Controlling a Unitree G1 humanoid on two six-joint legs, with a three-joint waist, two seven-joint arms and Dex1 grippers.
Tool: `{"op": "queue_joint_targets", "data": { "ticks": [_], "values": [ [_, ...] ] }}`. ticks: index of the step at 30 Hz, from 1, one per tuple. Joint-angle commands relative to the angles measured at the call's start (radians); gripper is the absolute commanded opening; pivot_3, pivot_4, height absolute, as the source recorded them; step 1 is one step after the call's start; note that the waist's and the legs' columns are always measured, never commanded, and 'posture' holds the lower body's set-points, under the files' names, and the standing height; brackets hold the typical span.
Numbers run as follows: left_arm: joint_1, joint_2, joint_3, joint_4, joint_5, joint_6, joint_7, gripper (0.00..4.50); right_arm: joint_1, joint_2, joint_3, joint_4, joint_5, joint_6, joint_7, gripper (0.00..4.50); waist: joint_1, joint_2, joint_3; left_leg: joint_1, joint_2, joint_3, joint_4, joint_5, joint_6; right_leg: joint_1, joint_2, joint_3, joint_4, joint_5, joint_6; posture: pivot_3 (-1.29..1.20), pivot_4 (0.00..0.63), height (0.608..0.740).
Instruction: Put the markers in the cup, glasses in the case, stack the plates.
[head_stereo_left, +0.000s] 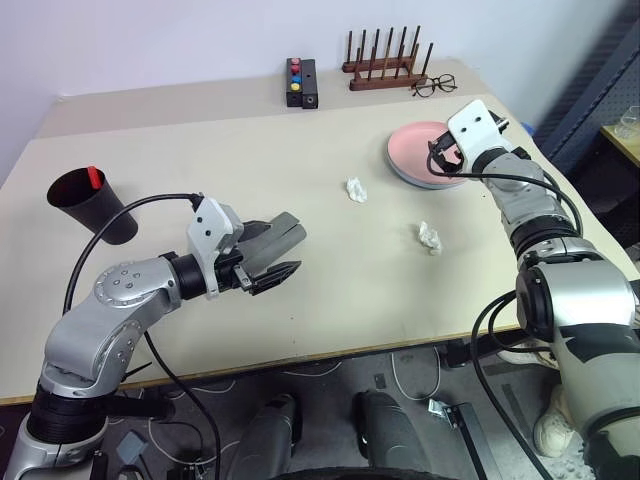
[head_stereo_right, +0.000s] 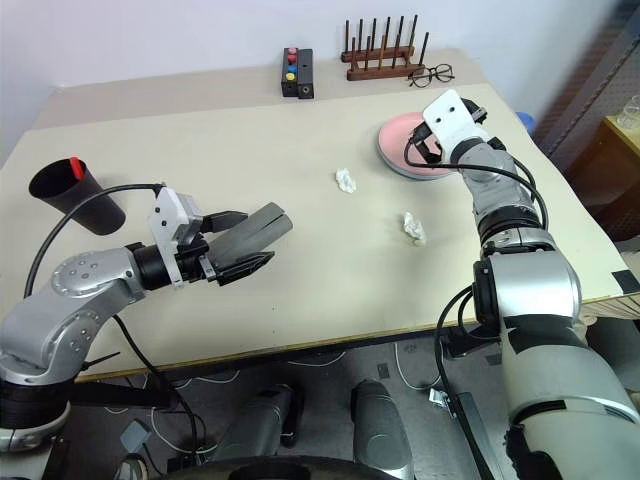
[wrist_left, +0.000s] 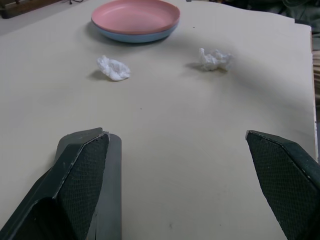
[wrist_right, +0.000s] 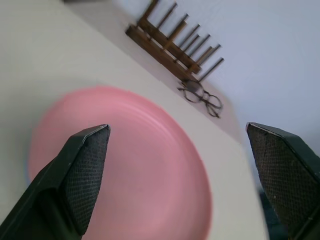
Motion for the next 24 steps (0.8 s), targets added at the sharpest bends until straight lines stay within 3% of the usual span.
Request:
{"op": "queue_joint_targets", "data": {
  "ticks": [1,6,8,12,17,24],
  "values": [
    [-0.021,-0.016,-0.005,-0.005,-0.005,-0.019,0.000,4.50,-0.015,-0.016,-0.057,-0.039,0.080,-0.014,0.137,4.43,0.000,0.000,0.000,0.000,0.000,0.000,0.000,0.000,0.000,0.000,0.000,0.000,0.000,0.000,0.000,0.00,0.150,0.740],
    [-0.033,-0.014,-0.032,0.044,0.003,-0.043,-0.054,4.50,0.060,-0.041,-0.094,-0.088,0.168,0.038,0.419,4.43,0.003,0.000,0.000,0.000,0.000,0.000,0.000,0.000,0.000,0.001,0.000,0.000,0.000,0.000,0.000,0.00,0.150,0.740],
    [-0.047,-0.005,-0.046,0.074,0.004,-0.060,-0.096,4.50,0.134,-0.069,-0.102,-0.169,0.224,0.065,0.601,4.43,0.005,0.000,0.000,0.000,0.000,0.000,0.001,0.000,0.000,0.001,0.000,0.000,0.000,0.000,0.000,0.00,0.150,0.740],
    [-0.095,-0.006,-0.077,0.150,0.025,-0.100,-0.157,4.50,0.279,-0.143,-0.120,-0.337,0.306,0.187,0.782,4.43,0.009,0.000,0.000,0.000,0.000,0.000,0.001,0.000,0.001,0.002,0.000,-0.001,0.000,0.000,0.000,0.00,0.150,0.740],
    [-0.155,-0.010,-0.116,0.218,0.048,-0.134,-0.221,4.50,0.456,-0.222,-0.121,-0.509,0.350,0.317,0.856,4.43,0.002,0.000,0.000,0.000,0.000,-0.001,0.001,0.000,0.001,0.002,0.000,-0.001,0.000,0.000,0.000,0.00,0.150,0.740],
    [-0.189,0.002,-0.145,0.282,0.085,-0.176,-0.298,4.50,0.564,-0.237,-0.133,-0.636,0.391,0.411,0.823,4.43,0.003,0.001,0.000,0.001,0.001,0.001,0.002,0.000,0.001,0.001,-0.001,0.000,0.000,0.000,0.000,0.00,0.150,0.740]
  ]
}}
